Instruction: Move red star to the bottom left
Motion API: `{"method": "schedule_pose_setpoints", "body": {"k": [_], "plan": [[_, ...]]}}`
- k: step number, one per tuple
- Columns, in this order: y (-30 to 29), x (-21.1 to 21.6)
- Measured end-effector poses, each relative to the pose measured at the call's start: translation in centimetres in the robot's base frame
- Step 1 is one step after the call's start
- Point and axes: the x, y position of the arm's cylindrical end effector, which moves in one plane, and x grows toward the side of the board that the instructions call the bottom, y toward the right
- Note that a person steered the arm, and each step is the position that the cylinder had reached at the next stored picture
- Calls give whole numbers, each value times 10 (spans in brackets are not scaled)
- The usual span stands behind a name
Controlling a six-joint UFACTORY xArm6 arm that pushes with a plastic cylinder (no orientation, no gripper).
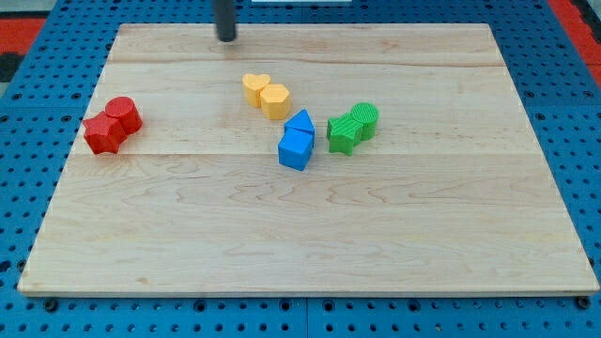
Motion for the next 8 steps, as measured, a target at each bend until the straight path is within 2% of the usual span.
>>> {"method": "schedule_pose_setpoints", "body": {"k": [1, 4, 6, 8], "plan": [[-42, -14], [-49, 82], [-91, 114], [-90, 195]]}}
